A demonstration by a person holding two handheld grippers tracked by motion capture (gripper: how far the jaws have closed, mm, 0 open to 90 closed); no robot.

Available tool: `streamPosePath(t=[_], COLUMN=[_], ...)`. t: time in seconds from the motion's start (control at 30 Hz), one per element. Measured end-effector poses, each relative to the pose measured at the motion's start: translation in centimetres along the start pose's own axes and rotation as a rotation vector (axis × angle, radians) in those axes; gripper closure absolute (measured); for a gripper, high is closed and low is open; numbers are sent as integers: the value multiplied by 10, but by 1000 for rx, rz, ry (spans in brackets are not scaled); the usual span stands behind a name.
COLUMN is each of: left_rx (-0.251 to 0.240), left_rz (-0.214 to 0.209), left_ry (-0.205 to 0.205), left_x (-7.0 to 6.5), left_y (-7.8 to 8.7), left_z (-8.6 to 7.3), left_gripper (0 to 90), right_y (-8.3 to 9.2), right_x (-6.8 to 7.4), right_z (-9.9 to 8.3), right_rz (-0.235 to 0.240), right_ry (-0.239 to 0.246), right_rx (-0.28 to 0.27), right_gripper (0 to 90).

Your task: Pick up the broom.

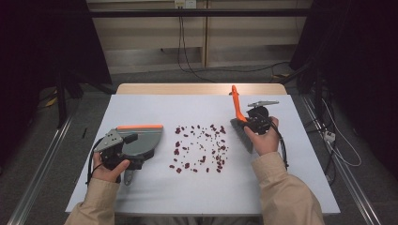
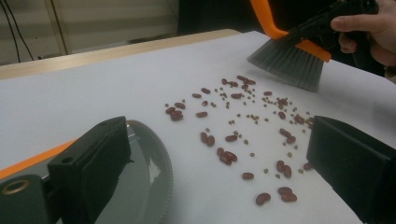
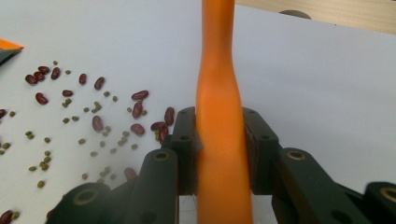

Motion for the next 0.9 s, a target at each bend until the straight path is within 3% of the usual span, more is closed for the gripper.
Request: streamPosePath(t=[0.37, 0.47, 0.57, 0.7, 0.9], left_rx=[-2, -2, 2, -3, -11], left_rz=[3, 5, 5, 6, 10], left_ry=[6, 8, 10, 10, 15], left_x=[3, 4, 5, 6, 8], left_y=[-1, -1, 0, -1, -2], left_z=[-1, -2, -3, -2, -1], left_gripper=[58, 57, 57, 57, 57], right_y=[-15, -15, -14, -9, 4], right_x=[4, 4, 4, 6, 6], right_z=[0, 0, -1, -3, -7], right_rz=[-24, -21, -28, -21, -23], right_ry=[57, 53, 55, 63, 73], right_rx=[20, 19, 26, 31, 27], right_gripper=[698, 690, 582, 504, 476])
Point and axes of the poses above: each handheld gripper's, and its own axes: y roughly backward along the jaws, z roughly out of its top, x roughly to its left, the point moved 7 cm from there along -y, roughly forward along the jaws, and after that the axes turned 8 degrees about y, right-handed, at the moved point
